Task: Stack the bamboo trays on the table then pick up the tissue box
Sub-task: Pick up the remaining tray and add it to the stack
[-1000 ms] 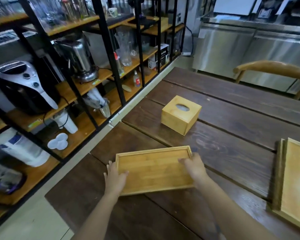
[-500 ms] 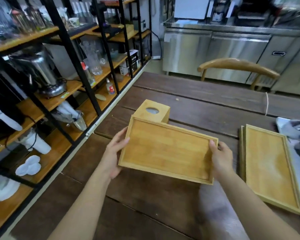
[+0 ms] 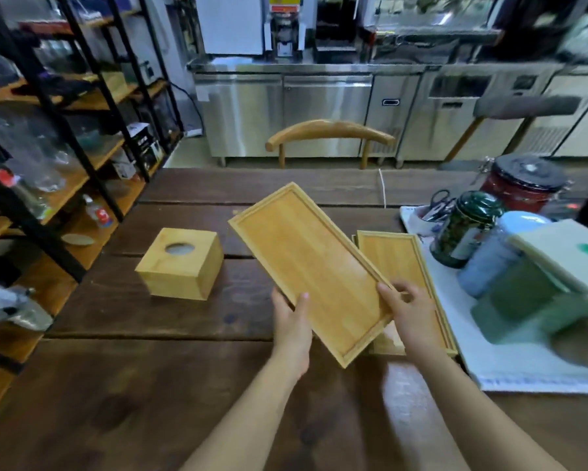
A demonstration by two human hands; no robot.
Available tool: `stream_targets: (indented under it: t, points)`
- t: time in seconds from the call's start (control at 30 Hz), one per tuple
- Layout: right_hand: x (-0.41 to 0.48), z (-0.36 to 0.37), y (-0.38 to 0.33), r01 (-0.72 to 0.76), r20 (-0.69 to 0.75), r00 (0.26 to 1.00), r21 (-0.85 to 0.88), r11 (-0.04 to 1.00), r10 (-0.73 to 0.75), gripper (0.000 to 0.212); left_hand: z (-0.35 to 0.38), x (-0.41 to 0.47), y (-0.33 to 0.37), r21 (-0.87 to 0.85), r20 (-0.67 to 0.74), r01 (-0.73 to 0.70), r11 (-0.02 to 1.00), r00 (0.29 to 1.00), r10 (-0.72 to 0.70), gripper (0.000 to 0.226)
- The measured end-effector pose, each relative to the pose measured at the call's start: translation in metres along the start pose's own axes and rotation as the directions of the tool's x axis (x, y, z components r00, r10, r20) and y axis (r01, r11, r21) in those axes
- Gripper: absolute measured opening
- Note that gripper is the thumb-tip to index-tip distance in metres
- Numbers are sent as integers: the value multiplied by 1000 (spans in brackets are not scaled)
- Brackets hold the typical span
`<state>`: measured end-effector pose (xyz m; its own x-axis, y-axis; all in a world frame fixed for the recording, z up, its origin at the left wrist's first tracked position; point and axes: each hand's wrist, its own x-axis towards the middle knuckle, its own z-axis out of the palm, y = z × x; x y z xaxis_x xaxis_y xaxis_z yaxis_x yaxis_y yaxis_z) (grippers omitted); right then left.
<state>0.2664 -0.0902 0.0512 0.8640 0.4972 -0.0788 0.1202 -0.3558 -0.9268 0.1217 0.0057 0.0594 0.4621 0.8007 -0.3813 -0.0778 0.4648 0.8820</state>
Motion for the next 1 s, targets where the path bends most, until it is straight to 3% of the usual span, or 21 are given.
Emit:
stream_targets:
  t: [0.07,0.13,0.23,0.33,0.67,1.0]
  points:
    - [5,-20,0,106,77,992,-70,992,-100,7,17,6,-1,105,33,-42,994,999,39,38]
    - [11,-33,5,143,50,989,-117,983,-138,22,39,9,-4,153,78,-69,986,995,57,40]
    - [20,-52,20,53,-67,996,-100,994,-60,24,72,15,-13,235,215,-87,968,976,35,62]
    - [26,-67,38,13,-191,981,-102,995,-32,26,101,21,-30,352,295,-135,926,955,27,61]
    - [35,-70,75,-95,-295,955,-170,981,42,23,122,42,-78,626,159,10,779,977,-140,61]
    - [40,-60,84,-156,-294,952,-213,965,89,31,123,44,-76,648,123,45,760,979,-163,70]
